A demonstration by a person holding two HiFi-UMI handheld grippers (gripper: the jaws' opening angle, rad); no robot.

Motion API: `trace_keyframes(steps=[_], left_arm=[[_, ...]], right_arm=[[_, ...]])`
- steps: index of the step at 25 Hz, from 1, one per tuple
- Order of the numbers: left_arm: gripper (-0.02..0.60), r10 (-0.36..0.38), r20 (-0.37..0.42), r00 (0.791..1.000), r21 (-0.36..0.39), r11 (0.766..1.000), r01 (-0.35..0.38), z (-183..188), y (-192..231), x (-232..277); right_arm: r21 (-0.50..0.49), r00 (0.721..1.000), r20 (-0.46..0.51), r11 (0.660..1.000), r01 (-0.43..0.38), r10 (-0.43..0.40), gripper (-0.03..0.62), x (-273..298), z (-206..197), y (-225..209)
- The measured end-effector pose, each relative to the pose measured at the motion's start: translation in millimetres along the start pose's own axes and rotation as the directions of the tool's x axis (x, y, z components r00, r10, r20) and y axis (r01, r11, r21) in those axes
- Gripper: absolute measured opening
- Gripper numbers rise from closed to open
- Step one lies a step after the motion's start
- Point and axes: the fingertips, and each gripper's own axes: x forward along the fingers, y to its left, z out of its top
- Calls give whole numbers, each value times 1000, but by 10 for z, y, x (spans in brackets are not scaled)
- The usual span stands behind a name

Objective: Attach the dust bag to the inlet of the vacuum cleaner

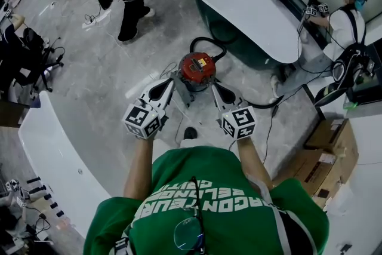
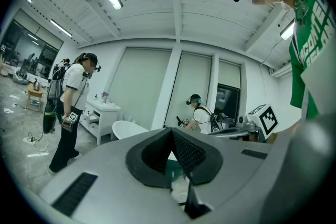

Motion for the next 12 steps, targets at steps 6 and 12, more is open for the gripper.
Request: trace_keyframes(steps=[6, 12], left_arm=[[3, -15, -13, 1000, -5, 1000, 15, -34, -30, 82], [3, -24, -24, 999, -16, 1000, 24, -77, -32, 107]], right_arm=[[9, 1000, -4, 1000, -5, 5, 8, 29, -14, -36], [13, 1000, -9, 1000, -3, 3, 8, 68, -30, -49]])
